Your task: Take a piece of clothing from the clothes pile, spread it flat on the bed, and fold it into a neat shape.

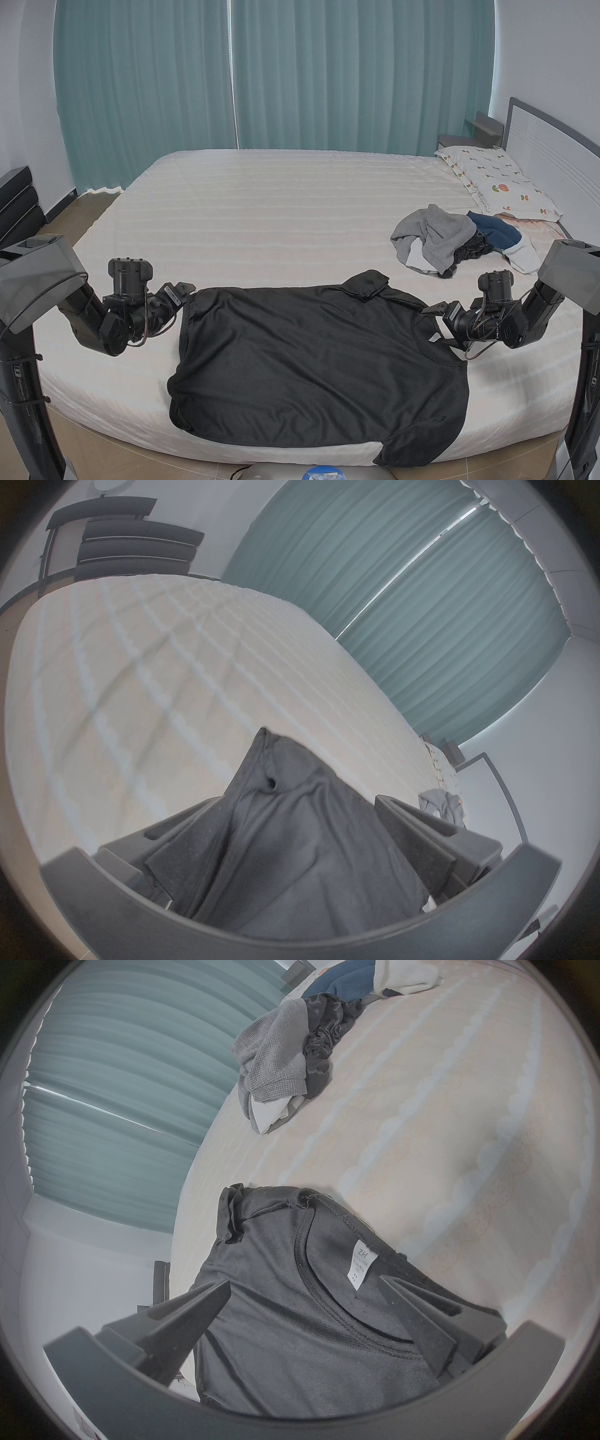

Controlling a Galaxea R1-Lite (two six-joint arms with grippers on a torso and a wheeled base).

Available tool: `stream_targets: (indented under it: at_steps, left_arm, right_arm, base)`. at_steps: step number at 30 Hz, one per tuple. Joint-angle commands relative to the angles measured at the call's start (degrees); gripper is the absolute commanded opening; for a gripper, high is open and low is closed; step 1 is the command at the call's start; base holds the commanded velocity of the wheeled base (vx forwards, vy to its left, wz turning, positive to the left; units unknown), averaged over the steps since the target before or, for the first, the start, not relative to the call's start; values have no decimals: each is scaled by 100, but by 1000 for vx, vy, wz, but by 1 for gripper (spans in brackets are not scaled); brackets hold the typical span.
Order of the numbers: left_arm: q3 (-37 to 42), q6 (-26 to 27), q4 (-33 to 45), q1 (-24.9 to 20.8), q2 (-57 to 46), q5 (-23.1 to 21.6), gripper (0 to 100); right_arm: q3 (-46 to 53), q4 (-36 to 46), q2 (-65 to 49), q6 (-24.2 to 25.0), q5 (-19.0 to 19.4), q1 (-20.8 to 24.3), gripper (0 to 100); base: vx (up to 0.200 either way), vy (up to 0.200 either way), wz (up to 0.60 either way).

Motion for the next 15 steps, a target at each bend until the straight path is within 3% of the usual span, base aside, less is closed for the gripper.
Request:
stream_targets:
  at_steps: [1, 8, 15]
  left_arm:
    - [-1337, 2, 646, 125, 812, -1, 100]
    - [-2576, 29, 1121, 90, 1778, -1, 100]
    - [-2840, 108, 1419, 46, 2025, -36, 100]
  right_arm:
    - [32, -145, 64, 12, -10, 23, 100]
    - [94, -365, 143, 3, -36, 67, 100]
    - [103, -365, 143, 3, -36, 67, 100]
  base:
    - [0, 0, 0]
    - [0, 0, 0]
    - [0, 0, 0]
